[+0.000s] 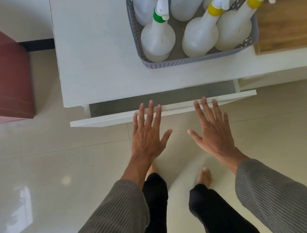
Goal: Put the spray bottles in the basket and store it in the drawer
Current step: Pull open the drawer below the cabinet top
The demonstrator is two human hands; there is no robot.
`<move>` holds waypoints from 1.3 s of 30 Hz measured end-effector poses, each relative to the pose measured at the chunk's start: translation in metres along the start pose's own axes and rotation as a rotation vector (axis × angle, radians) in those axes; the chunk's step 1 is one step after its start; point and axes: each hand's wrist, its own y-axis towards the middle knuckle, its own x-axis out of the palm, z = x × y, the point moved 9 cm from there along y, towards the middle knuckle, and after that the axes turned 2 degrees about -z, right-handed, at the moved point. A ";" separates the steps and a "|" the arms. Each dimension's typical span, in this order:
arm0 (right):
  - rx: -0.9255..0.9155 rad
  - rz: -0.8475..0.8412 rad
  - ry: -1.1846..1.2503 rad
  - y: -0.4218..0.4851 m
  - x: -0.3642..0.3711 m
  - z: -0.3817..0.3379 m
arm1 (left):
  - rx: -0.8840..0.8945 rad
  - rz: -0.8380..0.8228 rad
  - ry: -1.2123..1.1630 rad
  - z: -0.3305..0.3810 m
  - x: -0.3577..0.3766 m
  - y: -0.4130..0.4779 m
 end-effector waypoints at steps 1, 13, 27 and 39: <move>-0.004 0.004 0.005 -0.002 0.001 0.000 | -0.007 -0.012 0.016 0.002 0.002 -0.002; -0.076 -0.020 0.063 -0.054 0.026 0.014 | -0.092 -0.097 -0.049 0.026 0.023 -0.049; -0.125 0.011 0.004 -0.130 0.071 0.025 | -0.104 -0.139 -0.044 0.054 0.064 -0.125; -0.131 -0.001 0.009 -0.181 0.101 0.030 | -0.097 -0.134 -0.064 0.070 0.090 -0.179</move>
